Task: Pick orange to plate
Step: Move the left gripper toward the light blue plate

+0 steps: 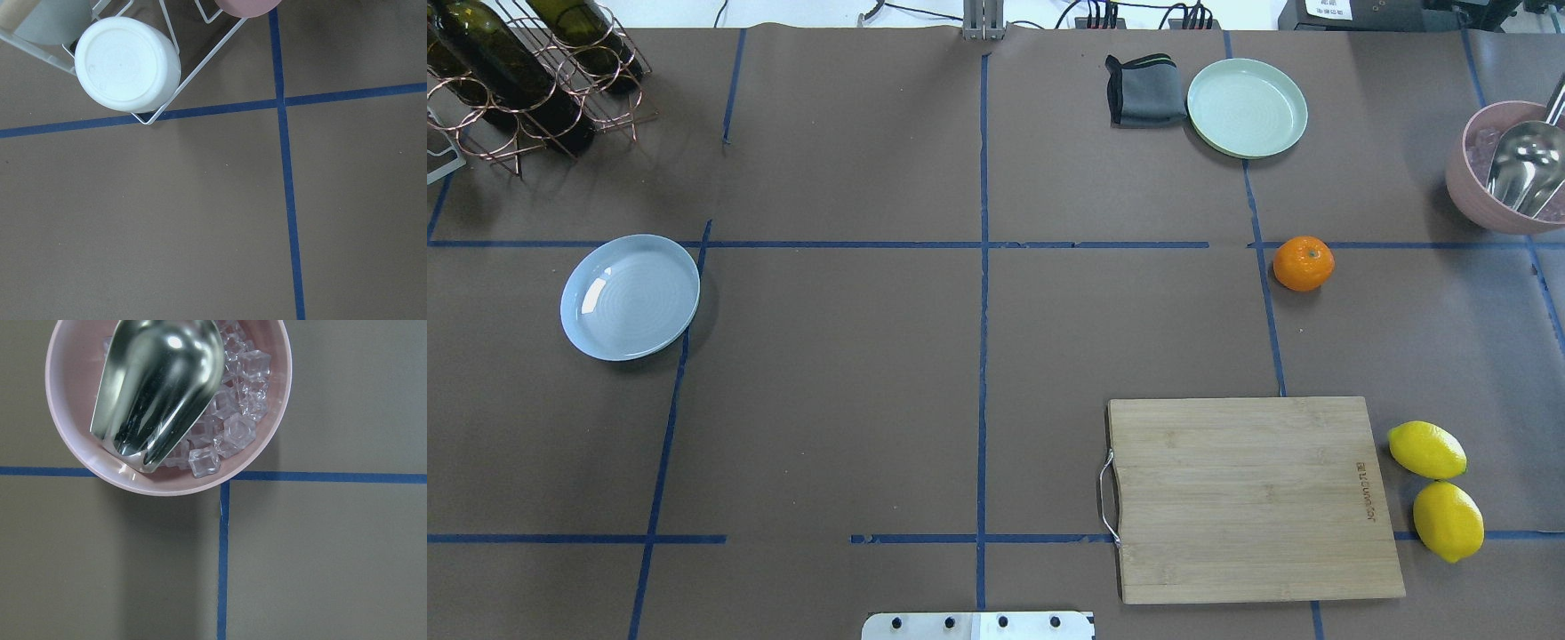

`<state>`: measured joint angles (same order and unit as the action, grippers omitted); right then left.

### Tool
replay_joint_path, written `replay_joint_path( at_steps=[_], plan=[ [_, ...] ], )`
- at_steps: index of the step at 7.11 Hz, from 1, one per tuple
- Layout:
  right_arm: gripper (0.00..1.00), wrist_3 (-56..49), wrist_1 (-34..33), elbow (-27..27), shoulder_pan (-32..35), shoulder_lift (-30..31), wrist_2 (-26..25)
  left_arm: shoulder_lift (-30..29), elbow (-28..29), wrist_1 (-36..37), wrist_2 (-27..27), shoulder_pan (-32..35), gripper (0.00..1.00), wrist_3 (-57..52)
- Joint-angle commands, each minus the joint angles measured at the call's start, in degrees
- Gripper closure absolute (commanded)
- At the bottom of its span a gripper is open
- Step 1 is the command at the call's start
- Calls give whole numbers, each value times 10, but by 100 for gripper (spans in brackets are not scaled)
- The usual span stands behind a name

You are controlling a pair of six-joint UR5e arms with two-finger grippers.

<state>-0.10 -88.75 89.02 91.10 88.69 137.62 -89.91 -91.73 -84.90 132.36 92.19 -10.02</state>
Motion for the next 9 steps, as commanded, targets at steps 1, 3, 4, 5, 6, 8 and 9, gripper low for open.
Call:
replay_joint_path(
  at_steps=[1,3,4,5,6,8,9],
  plan=[
    [0,0,0,1,0,0,-1,-2,0,-2,1,7,0,0],
    [0,1,5,1,0,-2,1,-15,-4,-37,8,5,0,0],
    [0,1,9,8,0,-6,4,-17,-17,-80,8,5,0,1],
    [0,3,10,22,-2,-10,4,-31,-18,-114,5,-13,0,8],
    [0,6,10,33,-4,-11,5,-31,-21,-127,19,-35,0,20],
    [0,7,8,46,-30,-38,6,-46,-20,-163,58,-59,0,47],
    [0,3,11,35,-59,-37,6,-49,-23,-170,68,-114,0,64]
  ],
)
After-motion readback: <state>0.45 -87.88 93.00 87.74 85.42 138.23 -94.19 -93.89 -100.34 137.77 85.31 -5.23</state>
